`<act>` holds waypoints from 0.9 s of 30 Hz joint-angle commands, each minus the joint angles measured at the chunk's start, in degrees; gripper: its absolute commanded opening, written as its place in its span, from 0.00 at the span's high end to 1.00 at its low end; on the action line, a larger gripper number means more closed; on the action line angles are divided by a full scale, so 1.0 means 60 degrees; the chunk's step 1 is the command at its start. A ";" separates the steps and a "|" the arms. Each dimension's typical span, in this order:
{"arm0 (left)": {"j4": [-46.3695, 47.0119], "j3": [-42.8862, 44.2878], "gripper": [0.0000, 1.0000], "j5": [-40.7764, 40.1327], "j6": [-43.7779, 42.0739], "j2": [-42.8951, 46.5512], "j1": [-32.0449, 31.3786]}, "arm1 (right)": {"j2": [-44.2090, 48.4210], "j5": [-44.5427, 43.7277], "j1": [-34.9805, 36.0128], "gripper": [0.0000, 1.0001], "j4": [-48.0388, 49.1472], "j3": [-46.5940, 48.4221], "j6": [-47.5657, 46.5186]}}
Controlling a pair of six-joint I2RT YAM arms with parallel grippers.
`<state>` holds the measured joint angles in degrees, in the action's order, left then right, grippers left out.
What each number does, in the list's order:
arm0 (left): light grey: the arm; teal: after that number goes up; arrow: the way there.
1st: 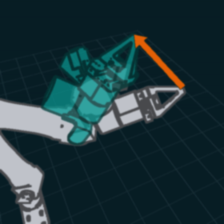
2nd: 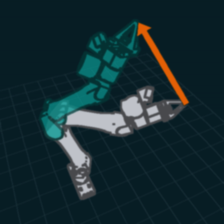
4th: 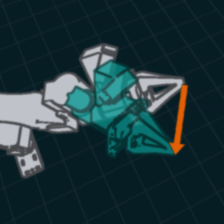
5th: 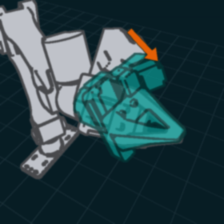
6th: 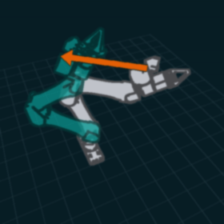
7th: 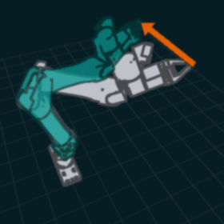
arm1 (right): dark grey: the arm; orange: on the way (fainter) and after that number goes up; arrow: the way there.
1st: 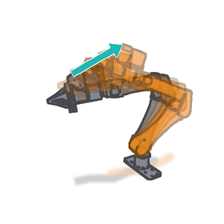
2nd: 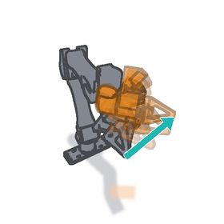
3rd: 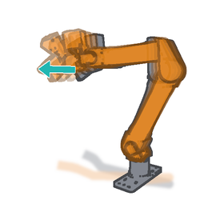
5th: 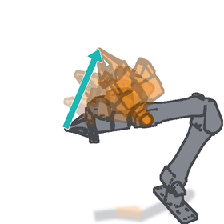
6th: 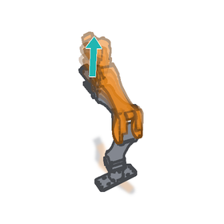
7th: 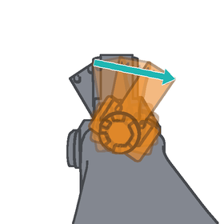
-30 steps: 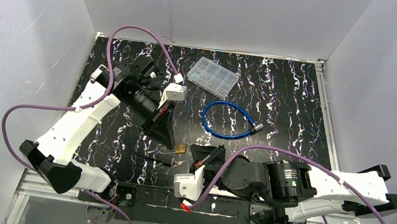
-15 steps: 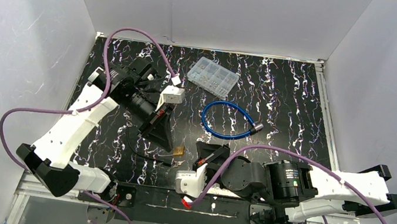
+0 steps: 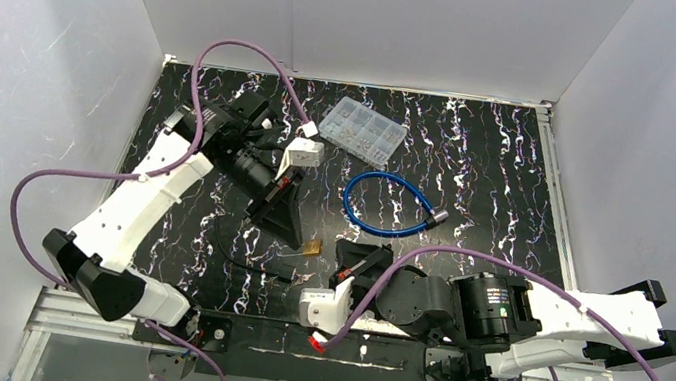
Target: Unlock with the key
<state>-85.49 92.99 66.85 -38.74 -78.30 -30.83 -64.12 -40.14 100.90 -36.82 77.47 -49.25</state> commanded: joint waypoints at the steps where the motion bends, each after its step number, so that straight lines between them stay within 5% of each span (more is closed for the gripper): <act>1: -0.1755 0.0457 1.00 0.0372 -0.0253 -0.0061 0.0055 | 0.0495 -0.0138 0.3859 0.99 0.0706 0.0039 -0.0086; 6: -0.1820 0.0183 1.00 0.0411 -0.0247 0.0353 0.0053 | 0.1500 0.0367 0.3873 0.99 0.1301 -0.0797 -0.0713; 27: -0.1835 0.0143 1.00 0.0794 -0.0306 0.0646 0.0055 | 0.0844 0.1250 0.4101 0.99 0.1730 -0.0440 -0.0912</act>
<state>-85.49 93.71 68.64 -40.07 -76.73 -30.76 -59.09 -32.18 100.97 -29.80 71.88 -53.43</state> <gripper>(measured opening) 0.030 0.021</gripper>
